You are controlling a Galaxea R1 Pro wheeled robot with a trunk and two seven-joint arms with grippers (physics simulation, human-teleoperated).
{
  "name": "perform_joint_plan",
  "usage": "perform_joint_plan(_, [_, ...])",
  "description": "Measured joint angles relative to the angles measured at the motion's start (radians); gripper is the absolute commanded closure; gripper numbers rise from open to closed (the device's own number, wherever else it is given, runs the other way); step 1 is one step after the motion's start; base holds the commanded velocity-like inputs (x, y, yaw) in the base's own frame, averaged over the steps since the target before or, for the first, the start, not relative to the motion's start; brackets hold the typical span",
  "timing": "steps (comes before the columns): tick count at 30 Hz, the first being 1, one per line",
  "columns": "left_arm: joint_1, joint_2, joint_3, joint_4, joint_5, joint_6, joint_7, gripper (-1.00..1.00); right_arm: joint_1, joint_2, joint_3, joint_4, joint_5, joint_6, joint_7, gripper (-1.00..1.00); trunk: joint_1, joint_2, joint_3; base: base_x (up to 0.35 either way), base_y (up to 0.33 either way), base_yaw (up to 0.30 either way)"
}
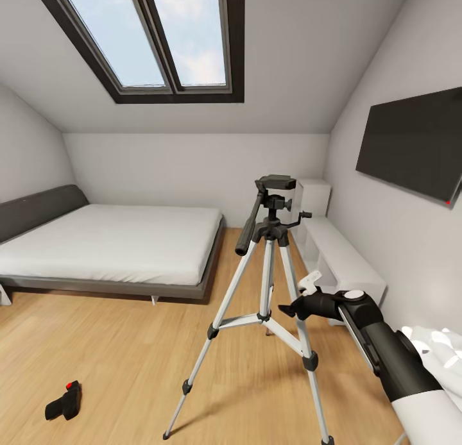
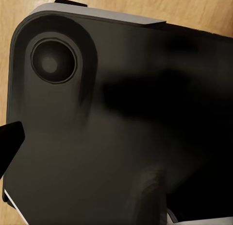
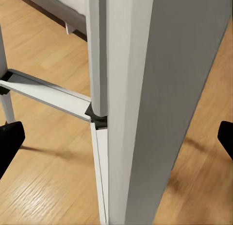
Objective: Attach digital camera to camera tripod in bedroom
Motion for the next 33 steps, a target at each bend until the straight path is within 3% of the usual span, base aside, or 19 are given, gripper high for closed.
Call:
perform_joint_plan(9, [0.0,0.0,0.0,0.0,0.0,0.0,0.0,-1.0,0.0,-0.006,-0.003,-0.016,-0.001,0.008,0.002,-1.0,0.0,0.0,0.0,0.0,0.0,0.0])
perform_joint_plan(14, [0.0,0.0,0.0,0.0,0.0,0.0,0.0,-1.0,0.0,-0.016,-0.005,-0.077,-0.005,0.029,0.045,-1.0,0.0,0.0,0.0,0.0,0.0,0.0])
perform_joint_plan(16, [0.0,0.0,0.0,0.0,0.0,0.0,0.0,-1.0,0.0,-0.048,-0.006,-0.142,-0.008,0.081,0.107,-1.0,0.0,0.0,0.0,0.0,0.0,0.0])
perform_joint_plan(17, [0.0,0.0,0.0,0.0,0.0,0.0,0.0,-1.0,0.0,-0.089,-0.016,-0.198,-0.009,0.161,0.184,-1.0,0.0,0.0,0.0,0.0,0.0,0.0])
perform_joint_plan(20, [0.0,0.0,0.0,0.0,0.0,0.0,0.0,-1.0,0.0,-0.124,-0.046,-0.231,-0.01,0.236,0.264,-1.0,0.0,0.0,0.0,0.0,0.0,0.0])
perform_joint_plan(27, [0.0,0.0,0.0,0.0,0.0,0.0,0.0,-1.0,0.0,-0.157,-0.161,-0.254,-0.003,0.306,0.367,-1.0,0.0,0.0,0.0,0.0,0.0,0.0])
perform_joint_plan(33, [0.0,0.0,0.0,0.0,0.0,0.0,0.0,-1.0,0.0,-0.182,-0.202,-0.257,0.001,0.319,0.39,-1.0,0.0,0.0,0.0,0.0,0.0,0.0])
